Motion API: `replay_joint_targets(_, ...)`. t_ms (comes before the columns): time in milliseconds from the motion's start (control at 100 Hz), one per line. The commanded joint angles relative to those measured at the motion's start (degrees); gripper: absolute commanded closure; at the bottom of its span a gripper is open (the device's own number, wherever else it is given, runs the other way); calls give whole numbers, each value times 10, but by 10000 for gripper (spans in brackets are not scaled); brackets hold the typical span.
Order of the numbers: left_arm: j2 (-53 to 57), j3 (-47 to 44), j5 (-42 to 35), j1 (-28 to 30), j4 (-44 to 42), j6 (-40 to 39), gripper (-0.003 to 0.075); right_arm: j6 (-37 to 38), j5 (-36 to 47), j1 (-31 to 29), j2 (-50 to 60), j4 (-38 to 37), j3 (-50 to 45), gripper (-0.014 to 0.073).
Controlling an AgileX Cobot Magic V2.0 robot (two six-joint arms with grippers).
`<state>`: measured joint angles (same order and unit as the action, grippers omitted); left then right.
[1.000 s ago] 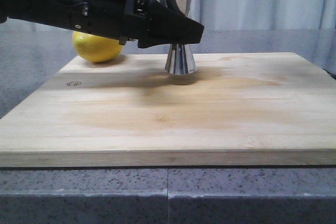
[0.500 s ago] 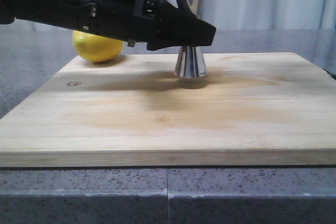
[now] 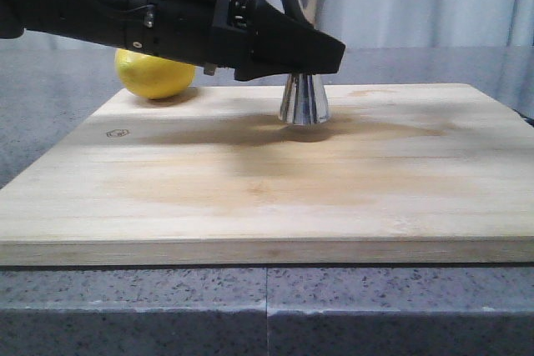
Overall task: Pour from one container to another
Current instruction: 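Tilt the beaker with the right gripper, pouring liquid into the jigger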
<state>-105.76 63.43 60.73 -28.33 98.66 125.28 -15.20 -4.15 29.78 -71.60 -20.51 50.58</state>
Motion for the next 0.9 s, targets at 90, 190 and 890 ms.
replay_joint_targets(90,25,17,40,-6,36,-1,678,-5,42,7,15,-24,22,272)
replay_joint_targets(190,25,17,40,-6,36,-1,678,-5,29,7,15,-41,31,272)
replay_joint_targets(890,25,17,40,-6,35,-1,678,-5,-41,28,14,-161,71,274)
